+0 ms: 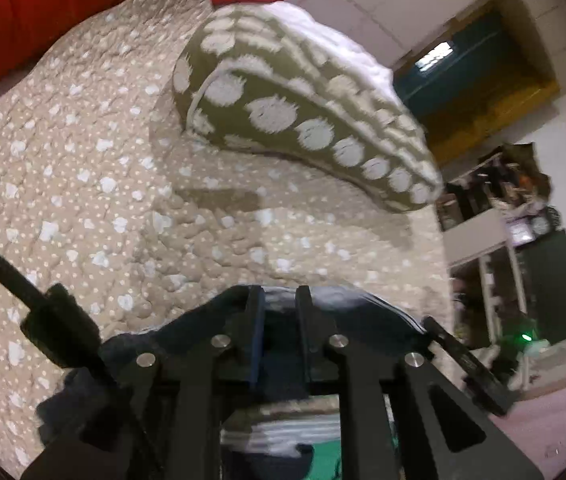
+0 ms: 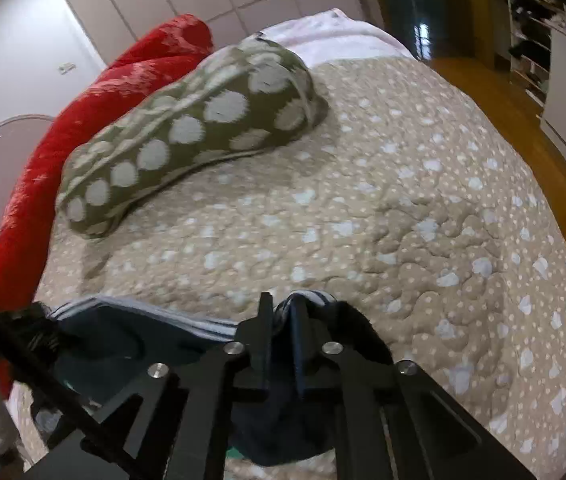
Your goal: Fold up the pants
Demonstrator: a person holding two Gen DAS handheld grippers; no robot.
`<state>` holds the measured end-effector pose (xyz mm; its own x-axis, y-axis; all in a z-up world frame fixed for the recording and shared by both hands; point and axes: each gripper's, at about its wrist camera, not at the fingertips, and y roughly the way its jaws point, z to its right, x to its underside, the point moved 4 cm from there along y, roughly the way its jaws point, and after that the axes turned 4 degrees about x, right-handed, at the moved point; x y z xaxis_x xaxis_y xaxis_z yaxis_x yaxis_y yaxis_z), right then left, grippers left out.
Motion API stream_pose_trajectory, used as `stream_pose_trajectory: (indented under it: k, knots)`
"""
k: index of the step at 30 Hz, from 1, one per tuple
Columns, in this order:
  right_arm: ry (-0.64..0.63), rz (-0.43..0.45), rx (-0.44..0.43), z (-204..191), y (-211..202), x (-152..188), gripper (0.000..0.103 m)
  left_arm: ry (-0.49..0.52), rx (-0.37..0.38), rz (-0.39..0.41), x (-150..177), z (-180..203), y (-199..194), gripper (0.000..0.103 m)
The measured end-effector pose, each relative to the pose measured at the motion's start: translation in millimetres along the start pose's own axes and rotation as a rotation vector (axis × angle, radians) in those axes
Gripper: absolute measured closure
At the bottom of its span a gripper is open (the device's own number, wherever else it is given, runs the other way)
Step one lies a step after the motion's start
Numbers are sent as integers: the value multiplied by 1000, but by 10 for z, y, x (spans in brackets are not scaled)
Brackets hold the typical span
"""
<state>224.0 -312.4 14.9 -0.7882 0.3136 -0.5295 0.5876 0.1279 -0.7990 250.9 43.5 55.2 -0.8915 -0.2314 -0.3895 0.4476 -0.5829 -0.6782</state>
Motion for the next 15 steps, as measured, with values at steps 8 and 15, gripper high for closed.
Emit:
stream_pose_trajectory:
  k: [8,15]
  knots:
    - [22,150,-46,286,-918,372,39,65,-77,112,354,-214,-884,53]
    - [121,143,-36,734,-1267,1140,32,-94,-99,80,991,-897,-1019,45]
